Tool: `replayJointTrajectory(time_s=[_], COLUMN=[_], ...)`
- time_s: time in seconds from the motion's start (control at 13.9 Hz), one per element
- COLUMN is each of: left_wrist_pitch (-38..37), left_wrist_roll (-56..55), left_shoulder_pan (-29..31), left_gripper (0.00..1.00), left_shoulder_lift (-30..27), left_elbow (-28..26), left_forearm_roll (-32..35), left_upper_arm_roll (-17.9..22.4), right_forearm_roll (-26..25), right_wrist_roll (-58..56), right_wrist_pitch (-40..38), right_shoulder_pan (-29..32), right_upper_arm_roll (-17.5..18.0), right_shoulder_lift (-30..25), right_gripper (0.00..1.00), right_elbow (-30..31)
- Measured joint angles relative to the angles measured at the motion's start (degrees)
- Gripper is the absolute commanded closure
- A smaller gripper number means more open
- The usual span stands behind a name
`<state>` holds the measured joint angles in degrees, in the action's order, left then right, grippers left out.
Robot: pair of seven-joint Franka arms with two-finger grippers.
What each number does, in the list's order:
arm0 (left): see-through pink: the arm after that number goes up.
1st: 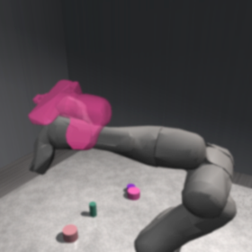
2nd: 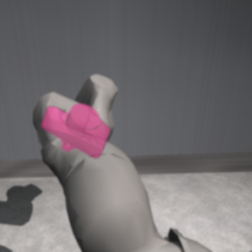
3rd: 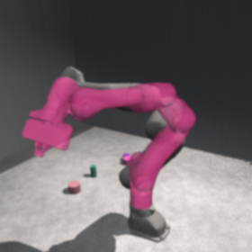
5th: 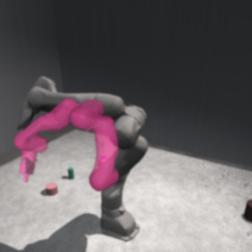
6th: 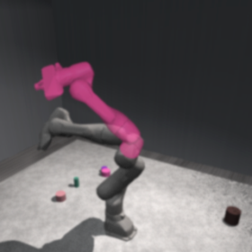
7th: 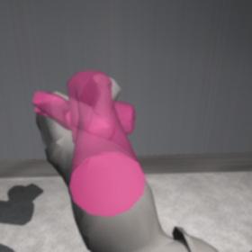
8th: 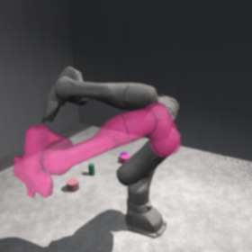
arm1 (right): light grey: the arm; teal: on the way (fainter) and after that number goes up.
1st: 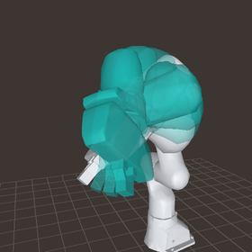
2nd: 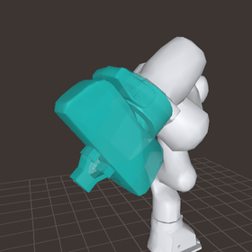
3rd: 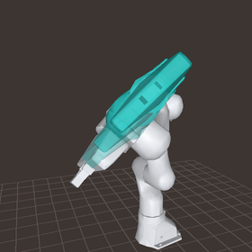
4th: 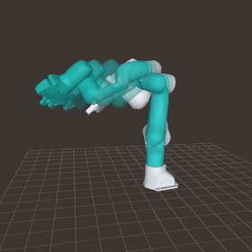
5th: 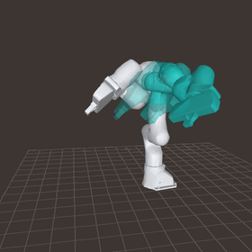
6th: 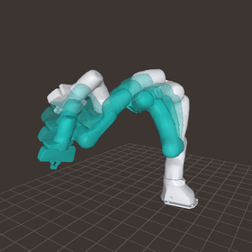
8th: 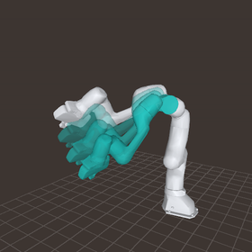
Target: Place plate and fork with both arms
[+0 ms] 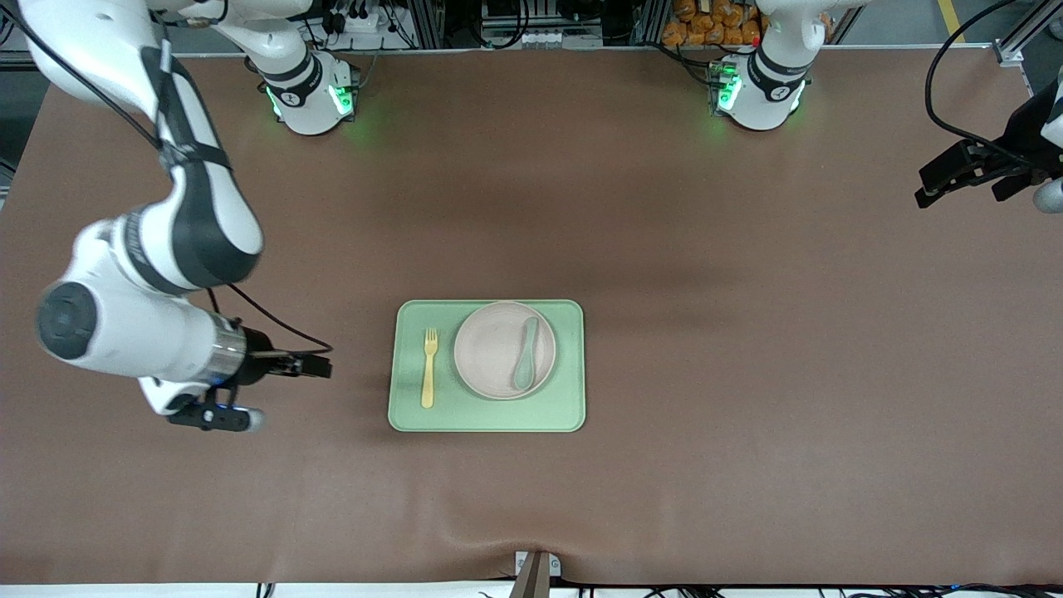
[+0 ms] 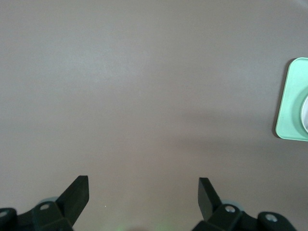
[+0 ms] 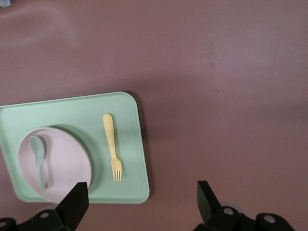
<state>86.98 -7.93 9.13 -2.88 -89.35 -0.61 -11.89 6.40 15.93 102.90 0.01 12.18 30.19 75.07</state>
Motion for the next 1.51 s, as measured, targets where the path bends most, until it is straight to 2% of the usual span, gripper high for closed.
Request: replayJointTrajectory(time_s=[0.29, 0.58, 1.08, 1.22, 1.37, 1.51], left_wrist_pitch=[0.18, 0.22, 0.58, 0.65, 0.69, 0.72], left_wrist_roll=[0.0, 0.01, 0.01, 0.01, 0.01, 0.01], left_shoulder_pan=[-0.09, -0.13, -0.12, -0.04, 0.01, 0.01], left_gripper=[0.0, 0.0, 0.0, 0.0, 0.0, 0.0], left_shoulder_lift=[0.04, 0.06, 0.07, 0.07, 0.12, 0.26], left_elbow=[-0.19, -0.41, -0.59, -0.58, -0.58, -0.58], left_forearm_roll=[0.0, 0.0, 0.0, 0.0, 0.0, 0.0], left_upper_arm_roll=[-0.05, -0.07, -0.08, -0.06, -0.04, -0.04], right_forearm_roll=[-0.55, -0.69, -0.71, -2.21, -5.32, -5.91], right_wrist_roll=[-0.13, -0.13, -0.15, -0.58, -1.75, -2.18], right_wrist_pitch=[-7.0, -15.32, -14.75, -14.5, -14.38, -15.47], right_shoulder_pan=[1.82, 1.92, 1.63, 1.39, 0.76, 0.66], right_upper_arm_roll=[1.07, -1.58, -3.88, -3.89, -3.89, -4.03], right_shoulder_lift=[-8.47, -17.4, -31.61, -34.01, -34.11, -32.92], right_gripper=[0.0, 0.0, 0.0, 0.0, 0.0, 0.0], right_elbow=[-0.46, 0.28, 14.52, 17.34, 16.98, 14.93])
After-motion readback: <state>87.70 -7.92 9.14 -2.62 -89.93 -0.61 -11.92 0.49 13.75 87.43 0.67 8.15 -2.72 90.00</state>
